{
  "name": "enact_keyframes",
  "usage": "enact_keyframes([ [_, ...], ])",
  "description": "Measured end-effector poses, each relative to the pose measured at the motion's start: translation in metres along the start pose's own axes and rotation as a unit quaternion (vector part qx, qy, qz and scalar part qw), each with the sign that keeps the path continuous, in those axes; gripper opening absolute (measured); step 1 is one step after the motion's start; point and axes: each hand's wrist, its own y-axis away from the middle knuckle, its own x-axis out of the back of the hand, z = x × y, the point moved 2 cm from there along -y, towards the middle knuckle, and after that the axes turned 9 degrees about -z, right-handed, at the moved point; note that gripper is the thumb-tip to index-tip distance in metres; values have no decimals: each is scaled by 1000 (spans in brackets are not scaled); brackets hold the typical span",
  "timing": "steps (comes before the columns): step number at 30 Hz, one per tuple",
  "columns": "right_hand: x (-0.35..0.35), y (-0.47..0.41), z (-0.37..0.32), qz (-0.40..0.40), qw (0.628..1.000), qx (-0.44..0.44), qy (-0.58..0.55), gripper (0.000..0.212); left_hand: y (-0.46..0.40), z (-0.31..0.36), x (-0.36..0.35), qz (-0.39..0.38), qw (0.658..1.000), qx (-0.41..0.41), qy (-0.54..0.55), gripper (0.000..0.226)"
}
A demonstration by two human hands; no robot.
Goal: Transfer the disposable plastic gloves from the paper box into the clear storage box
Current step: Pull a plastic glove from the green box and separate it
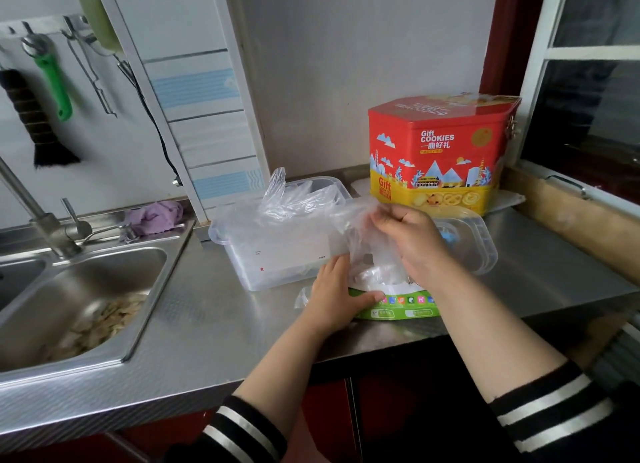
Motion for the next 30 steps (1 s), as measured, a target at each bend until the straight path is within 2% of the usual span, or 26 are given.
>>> enact_keyframes([
  [3, -7, 0, -13, 21, 995, 38, -85, 17, -3, 2, 0, -21, 999, 6, -25, 72],
  [6, -14, -4, -42, 34, 985, 95, -142, 15, -6, 5, 1, -38, 998, 13, -53, 65],
  [7, -14, -6, -52, 44, 983, 121, -134, 14, -6, 7, 2, -43, 997, 21, -62, 64],
  [10, -6, -9, -70, 98, 979, 177, -15, 11, -5, 8, 2, -36, 997, 22, -61, 66],
  [12, -2, -5, -70, 134, 972, 188, 39, 13, 1, 7, 4, -19, 999, 22, 43, 67],
  [13, -1, -3, -68, 148, 969, 191, 46, 13, 4, 7, 7, -1, 993, 22, 117, 65],
  [15, 2, -1, -63, 176, 966, 183, 57, 13, 8, 8, 17, 73, 972, 16, 221, 43],
  [18, 2, 1, -57, 201, 959, 179, 86, 21, 17, 28, 48, 228, 929, -6, 292, 8],
  [20, 0, 0, -56, 183, 955, 202, 116, 20, 21, 45, 72, 273, 905, -31, 326, 19],
  [21, -3, 0, -55, 166, 951, 219, 141, 19, 20, 55, 82, 252, 905, -44, 341, 31],
  [23, -12, 0, -52, 112, 928, 271, 230, 21, 13, 74, 100, 149, 907, -58, 389, 61],
  [27, -35, -2, -35, -24, 826, 340, 448, 51, -6, 86, 127, -54, 861, -43, 503, 106],
  [28, -38, -2, -30, -37, 796, 344, 497, 61, -9, 84, 132, -87, 850, -49, 518, 111],
  [30, -42, -5, -25, -58, 747, 340, 568, 75, -11, 78, 140, -123, 835, -75, 531, 109],
])
